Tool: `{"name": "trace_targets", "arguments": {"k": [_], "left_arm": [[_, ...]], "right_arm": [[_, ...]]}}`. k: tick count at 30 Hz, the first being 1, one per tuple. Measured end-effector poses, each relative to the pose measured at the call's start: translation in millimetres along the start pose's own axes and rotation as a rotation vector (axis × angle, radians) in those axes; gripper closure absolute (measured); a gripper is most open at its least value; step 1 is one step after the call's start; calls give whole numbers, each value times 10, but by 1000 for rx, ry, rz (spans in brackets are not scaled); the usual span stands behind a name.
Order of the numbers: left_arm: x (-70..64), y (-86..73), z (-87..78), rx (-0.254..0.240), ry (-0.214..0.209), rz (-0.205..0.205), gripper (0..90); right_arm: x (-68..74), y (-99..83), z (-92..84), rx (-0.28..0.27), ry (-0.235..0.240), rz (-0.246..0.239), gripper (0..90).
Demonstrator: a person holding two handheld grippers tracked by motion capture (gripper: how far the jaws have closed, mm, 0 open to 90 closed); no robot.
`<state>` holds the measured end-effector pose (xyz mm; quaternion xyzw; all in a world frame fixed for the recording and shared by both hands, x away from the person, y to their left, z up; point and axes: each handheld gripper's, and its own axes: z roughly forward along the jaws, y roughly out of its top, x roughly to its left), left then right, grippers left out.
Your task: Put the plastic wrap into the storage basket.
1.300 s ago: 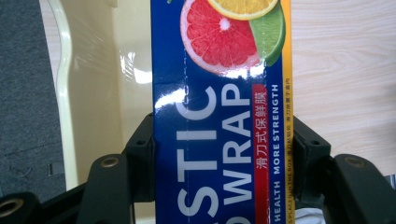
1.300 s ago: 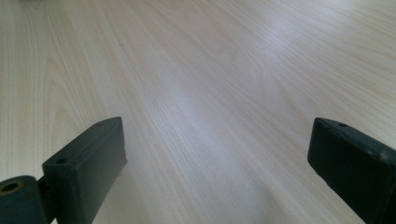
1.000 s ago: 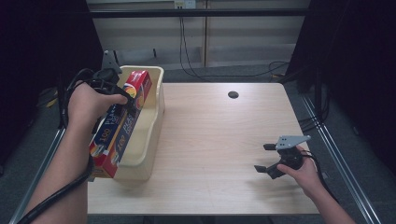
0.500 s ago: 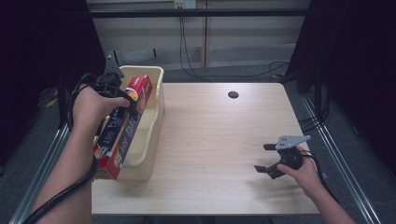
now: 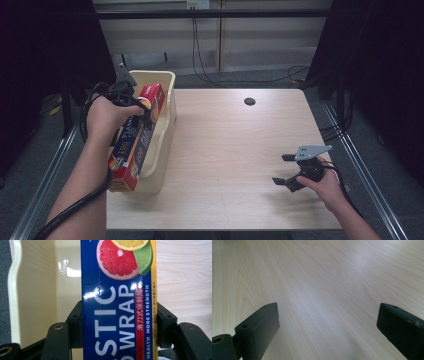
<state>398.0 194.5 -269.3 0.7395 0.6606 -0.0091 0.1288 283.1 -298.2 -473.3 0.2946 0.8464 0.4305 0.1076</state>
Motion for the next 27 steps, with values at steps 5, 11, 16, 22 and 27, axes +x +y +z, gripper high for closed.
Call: {"name": "trace_targets", "arguments": {"k": [5,11,16,22,27], "left_arm": [[-18,9,47,9,-1,-7,405],[17,25,107,12,7,-21,405],[38,21,178,27,12,-27,405],[47,23,263,37,12,-19,404],[47,23,325,47,4,-20,404]], "right_arm": [[0,-1,2,1,1,-1,41],[8,1,14,4,3,3,41],[2,-2,9,2,-3,-2,41],[5,-2,15,4,-1,1,41],[6,-2,17,3,-1,-1,41]]}}
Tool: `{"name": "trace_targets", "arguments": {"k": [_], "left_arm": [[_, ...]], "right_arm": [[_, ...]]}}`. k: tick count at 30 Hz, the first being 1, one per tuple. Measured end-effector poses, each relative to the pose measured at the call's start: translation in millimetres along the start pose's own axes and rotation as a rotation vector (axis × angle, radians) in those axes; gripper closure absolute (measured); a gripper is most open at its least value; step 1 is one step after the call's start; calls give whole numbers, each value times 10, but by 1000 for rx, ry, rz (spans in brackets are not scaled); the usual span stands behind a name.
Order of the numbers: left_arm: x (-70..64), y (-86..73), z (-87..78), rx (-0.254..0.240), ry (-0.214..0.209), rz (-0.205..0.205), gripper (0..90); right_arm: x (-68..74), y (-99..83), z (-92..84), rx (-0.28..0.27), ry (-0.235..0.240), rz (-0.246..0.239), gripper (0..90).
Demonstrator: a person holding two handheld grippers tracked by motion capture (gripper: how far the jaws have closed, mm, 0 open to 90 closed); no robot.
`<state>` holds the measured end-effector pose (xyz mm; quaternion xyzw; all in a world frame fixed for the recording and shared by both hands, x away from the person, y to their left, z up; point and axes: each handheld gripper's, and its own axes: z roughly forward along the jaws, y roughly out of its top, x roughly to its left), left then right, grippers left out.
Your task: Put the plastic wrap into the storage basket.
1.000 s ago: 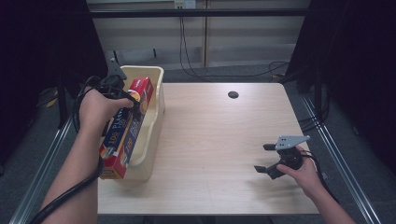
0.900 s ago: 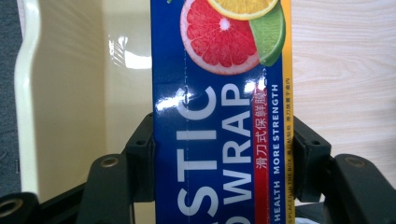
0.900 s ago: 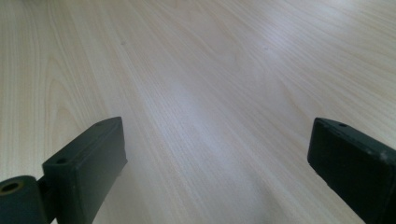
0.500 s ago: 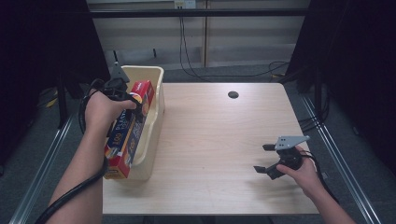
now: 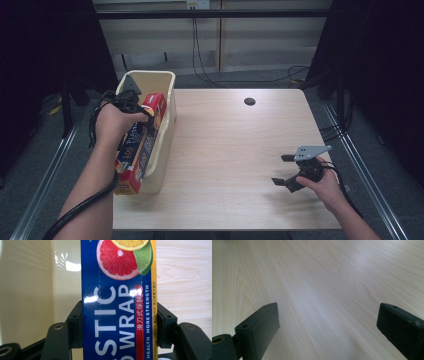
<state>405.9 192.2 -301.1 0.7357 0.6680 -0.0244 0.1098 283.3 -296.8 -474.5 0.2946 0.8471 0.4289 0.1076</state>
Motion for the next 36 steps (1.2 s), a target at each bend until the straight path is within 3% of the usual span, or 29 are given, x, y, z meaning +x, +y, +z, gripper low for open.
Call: {"name": "trace_targets", "arguments": {"k": [12,36], "left_arm": [[13,20,103,13,6,17,403],[17,33,234,36,-11,14,400]], "right_arm": [[-4,-6,5,2,0,1,41],[-6,-11,8,5,0,-3,41]]}}
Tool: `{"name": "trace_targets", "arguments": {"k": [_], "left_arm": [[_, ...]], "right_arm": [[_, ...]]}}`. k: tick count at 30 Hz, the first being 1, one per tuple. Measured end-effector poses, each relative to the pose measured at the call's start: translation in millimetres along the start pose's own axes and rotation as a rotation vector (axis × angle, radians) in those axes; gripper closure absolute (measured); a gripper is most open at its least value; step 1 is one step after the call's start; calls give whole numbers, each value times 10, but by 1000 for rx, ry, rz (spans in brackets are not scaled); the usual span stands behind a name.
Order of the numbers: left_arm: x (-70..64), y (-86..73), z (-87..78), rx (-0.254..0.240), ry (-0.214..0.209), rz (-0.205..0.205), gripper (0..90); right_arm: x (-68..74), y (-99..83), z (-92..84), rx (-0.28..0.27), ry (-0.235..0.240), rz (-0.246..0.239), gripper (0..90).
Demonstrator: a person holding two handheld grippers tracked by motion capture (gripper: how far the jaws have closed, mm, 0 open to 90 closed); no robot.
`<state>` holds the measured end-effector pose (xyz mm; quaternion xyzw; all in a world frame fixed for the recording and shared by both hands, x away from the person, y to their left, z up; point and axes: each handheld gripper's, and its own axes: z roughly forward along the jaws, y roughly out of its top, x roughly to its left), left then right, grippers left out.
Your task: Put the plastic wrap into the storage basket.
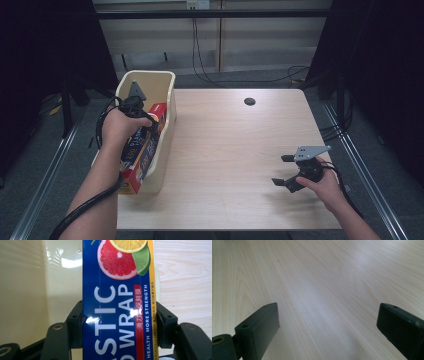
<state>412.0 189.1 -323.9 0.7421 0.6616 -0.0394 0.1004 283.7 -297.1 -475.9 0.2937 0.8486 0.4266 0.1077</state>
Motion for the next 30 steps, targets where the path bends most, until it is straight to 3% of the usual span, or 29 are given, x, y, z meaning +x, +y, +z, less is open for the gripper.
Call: {"name": "trace_targets", "arguments": {"k": [30], "left_arm": [[44,11,92,10,-11,-31,397]], "right_arm": [[7,-2,-12,0,2,-1,41]]}}
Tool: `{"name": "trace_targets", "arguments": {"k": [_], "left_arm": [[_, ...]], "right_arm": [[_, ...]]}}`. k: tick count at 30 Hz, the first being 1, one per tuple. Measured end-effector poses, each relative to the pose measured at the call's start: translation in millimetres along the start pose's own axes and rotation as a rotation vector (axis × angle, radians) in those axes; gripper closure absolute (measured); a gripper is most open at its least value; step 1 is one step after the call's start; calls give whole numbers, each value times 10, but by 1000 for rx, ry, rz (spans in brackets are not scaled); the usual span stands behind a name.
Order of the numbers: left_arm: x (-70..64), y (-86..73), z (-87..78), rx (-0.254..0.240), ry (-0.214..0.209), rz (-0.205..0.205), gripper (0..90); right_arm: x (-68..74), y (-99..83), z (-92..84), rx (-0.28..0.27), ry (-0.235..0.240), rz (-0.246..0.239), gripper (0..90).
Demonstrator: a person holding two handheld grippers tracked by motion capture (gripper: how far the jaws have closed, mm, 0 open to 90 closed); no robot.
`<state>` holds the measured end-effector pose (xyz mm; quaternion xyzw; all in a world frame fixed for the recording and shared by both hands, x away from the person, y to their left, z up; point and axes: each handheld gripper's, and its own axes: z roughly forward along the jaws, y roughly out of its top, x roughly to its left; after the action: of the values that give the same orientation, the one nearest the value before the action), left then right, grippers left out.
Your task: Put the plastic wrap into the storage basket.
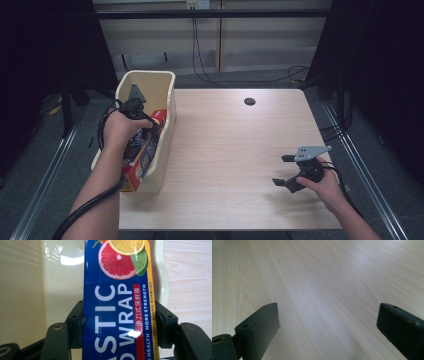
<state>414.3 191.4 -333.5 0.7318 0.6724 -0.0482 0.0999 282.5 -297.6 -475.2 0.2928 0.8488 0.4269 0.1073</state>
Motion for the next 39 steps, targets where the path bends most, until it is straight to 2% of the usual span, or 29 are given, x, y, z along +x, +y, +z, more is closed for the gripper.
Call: {"name": "trace_targets", "arguments": {"k": [6,9,15,17,19,20,24,27,29,30,33,39], "left_arm": [[12,-5,33,-7,4,-10,397],[11,2,32,6,6,-12,396],[66,-7,55,2,-13,-25,389],[85,-13,66,13,-27,-18,373],[94,-8,68,4,-26,-38,371],[97,-8,47,2,-27,-22,370],[77,-10,-78,-43,-46,-24,354],[53,-22,-165,-55,-43,-18,324],[41,-26,-209,-59,-58,-13,316],[22,-33,-229,-81,-60,-17,306],[-11,-36,-301,-86,-66,7,283],[-116,-30,-441,-134,-80,50,239]], "right_arm": [[-1,0,-1,0,1,0,41],[0,0,0,2,3,0,41],[3,1,-7,0,0,2,41],[5,0,-6,1,1,0,43],[5,0,-6,1,1,1,43],[5,0,-6,1,1,1,42],[4,1,-2,2,4,1,43],[12,4,-3,4,-2,0,43],[16,5,-7,2,-1,0,44],[17,5,-9,2,1,0,44],[12,6,-21,-2,3,-1,43],[10,-1,-31,-2,-5,3,43]]}}
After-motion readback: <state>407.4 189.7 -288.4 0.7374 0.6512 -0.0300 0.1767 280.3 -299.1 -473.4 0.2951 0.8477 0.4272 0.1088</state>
